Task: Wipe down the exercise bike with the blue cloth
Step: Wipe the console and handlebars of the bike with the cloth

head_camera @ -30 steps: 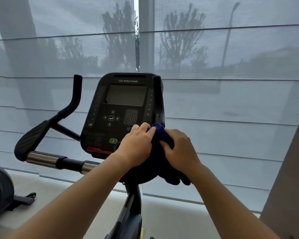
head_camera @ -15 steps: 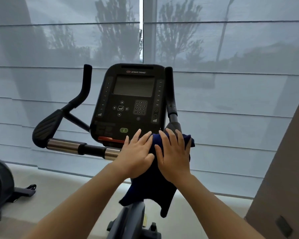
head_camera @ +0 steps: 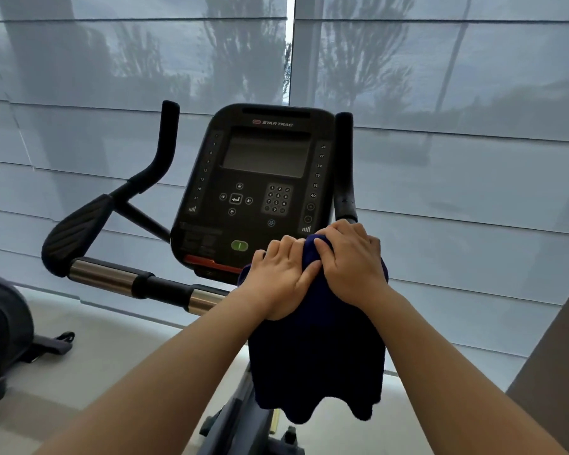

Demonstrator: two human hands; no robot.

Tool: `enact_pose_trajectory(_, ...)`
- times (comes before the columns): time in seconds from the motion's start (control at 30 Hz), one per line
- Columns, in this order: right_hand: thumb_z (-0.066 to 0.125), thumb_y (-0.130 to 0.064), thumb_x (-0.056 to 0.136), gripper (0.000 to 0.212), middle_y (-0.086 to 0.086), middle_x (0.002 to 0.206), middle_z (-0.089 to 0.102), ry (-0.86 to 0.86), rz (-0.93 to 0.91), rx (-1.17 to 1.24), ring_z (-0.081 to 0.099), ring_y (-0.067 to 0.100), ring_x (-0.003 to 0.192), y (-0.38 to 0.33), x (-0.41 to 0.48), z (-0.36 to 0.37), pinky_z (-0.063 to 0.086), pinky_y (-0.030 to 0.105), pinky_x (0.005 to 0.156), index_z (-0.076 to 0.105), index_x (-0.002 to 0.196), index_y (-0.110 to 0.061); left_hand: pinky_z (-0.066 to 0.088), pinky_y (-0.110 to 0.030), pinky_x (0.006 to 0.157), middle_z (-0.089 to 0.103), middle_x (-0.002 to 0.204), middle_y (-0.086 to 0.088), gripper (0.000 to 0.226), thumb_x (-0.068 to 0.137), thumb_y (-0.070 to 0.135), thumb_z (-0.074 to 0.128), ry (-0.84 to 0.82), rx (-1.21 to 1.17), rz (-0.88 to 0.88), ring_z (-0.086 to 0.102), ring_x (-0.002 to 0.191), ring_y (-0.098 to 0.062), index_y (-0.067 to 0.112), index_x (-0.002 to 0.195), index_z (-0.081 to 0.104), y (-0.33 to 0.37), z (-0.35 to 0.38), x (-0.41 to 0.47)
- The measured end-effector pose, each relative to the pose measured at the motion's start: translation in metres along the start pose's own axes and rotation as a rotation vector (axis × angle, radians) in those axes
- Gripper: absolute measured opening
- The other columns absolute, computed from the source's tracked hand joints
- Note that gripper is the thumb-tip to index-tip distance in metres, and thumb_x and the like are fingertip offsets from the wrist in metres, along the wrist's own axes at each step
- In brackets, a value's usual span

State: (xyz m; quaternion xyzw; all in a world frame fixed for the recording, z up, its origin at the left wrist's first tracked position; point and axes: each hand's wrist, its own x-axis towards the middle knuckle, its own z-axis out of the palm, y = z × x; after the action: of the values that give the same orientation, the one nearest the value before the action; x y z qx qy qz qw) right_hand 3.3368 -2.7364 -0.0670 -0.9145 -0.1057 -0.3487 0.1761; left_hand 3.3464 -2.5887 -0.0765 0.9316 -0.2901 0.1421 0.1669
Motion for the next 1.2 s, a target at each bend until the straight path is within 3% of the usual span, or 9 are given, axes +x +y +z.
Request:
enact_pose_trajectory(0.2,0.059,-0.036,0.086,0.022,0.002,0.115,0.052,0.188,0.049,-0.124,0.045,0.022,0.111,-0.017,-0.012,-0.01,0.026,0.04,0.094,0.06,0.103,-0.021,0.019,-0.035,0.106,0.021,0.144,-0.007,0.057,0.093,0.044,0.033,0.269,0.178,-0.029,0.021,0.131,-0.023,0.012,0.139,0.021,0.011,-0.002,-0.016)
enact_pose_trajectory(0.33,0.058,-0.029,0.088,0.022,0.006,0.118,0.056,0.158,0.103,-0.026,0.05,0.026,0.111,-0.032,-0.047,-0.013,0.035,0.044,0.098,0.063,0.106,-0.017,0.041,-0.037,0.097,0.025,0.15,-0.01,0.057,0.096,0.036,0.033,0.129,-0.094,0.055,0.044,0.124,-0.025,0.008,0.143,0.017,0.025,0.007,-0.054)
enact_pose_trajectory(0.43,0.047,-0.023,0.092,0.034,0.009,0.132,0.049,0.1,0.093,-0.02,0.043,0.026,0.122,-0.037,-0.079,-0.013,0.034,0.042,0.104,0.053,0.125,-0.016,0.033,-0.035,0.106,0.01,0.156,-0.01,0.063,0.097,0.042,0.024,0.071,0.072,0.097,0.037,0.131,-0.024,0.012,0.148,0.003,0.023,0.012,-0.07)
enact_pose_trajectory(0.57,0.047,-0.02,0.09,0.04,0.009,0.138,0.043,0.064,0.081,-0.043,0.038,0.026,0.127,-0.039,-0.096,-0.019,0.035,0.042,0.104,0.048,0.129,-0.016,0.024,-0.034,0.11,0.004,0.157,-0.008,0.062,0.097,0.04,0.028,0.066,0.101,0.094,0.027,0.136,-0.025,0.017,0.148,0.002,0.026,0.015,-0.078)
enact_pose_trajectory(0.63,0.045,-0.022,0.092,0.043,0.007,0.144,0.036,0.041,0.112,-0.038,0.031,0.024,0.133,-0.039,-0.096,-0.019,0.031,0.043,0.107,0.042,0.135,-0.018,0.02,-0.034,0.111,0.001,0.157,-0.008,0.061,0.097,0.039,0.027,0.071,0.098,0.094,0.024,0.137,-0.024,0.017,0.148,0.001,0.027,0.019,-0.077)
enact_pose_trajectory(0.7,0.037,-0.028,0.097,0.051,0.003,0.154,0.017,-0.044,0.152,-0.037,0.012,0.019,0.141,-0.035,-0.091,-0.014,0.019,0.042,0.113,0.023,0.145,-0.023,0.018,-0.034,0.11,-0.001,0.157,-0.008,0.06,0.097,0.038,0.027,0.069,0.063,0.082,0.023,0.138,-0.023,0.018,0.148,0.002,0.028,0.02,-0.07)
enact_pose_trajectory(0.8,0.029,-0.03,0.099,0.054,-0.004,0.157,-0.002,-0.145,0.207,0.021,-0.005,0.013,0.142,-0.021,-0.072,-0.009,0.011,0.039,0.116,0.005,0.147,-0.029,0.025,-0.034,0.107,-0.004,0.157,-0.003,0.061,0.096,0.038,0.031,0.04,-0.055,0.062,0.023,0.138,-0.023,0.022,0.148,0.004,0.028,0.016,-0.05)
enact_pose_trajectory(1.03,0.042,-0.02,0.096,0.046,0.0,0.144,0.033,0.01,0.221,0.196,0.029,0.015,0.132,0.005,-0.034,-0.009,0.028,0.028,0.106,0.032,0.14,-0.024,0.014,-0.029,0.112,-0.011,0.156,0.007,0.063,0.097,0.035,0.036,-0.023,-0.265,0.068,0.001,0.143,-0.014,0.029,0.147,-0.002,0.027,0.013,-0.005)
enact_pose_trajectory(1.2,0.045,-0.017,0.095,0.039,0.003,0.129,0.05,0.045,0.18,0.235,0.045,0.019,0.117,0.027,-0.007,-0.013,0.032,0.022,0.097,0.045,0.133,-0.018,0.018,-0.021,0.107,0.01,0.155,0.004,0.062,0.096,0.024,0.042,0.006,-0.406,0.055,0.019,0.139,-0.015,0.021,0.148,0.008,0.035,0.011,0.034)
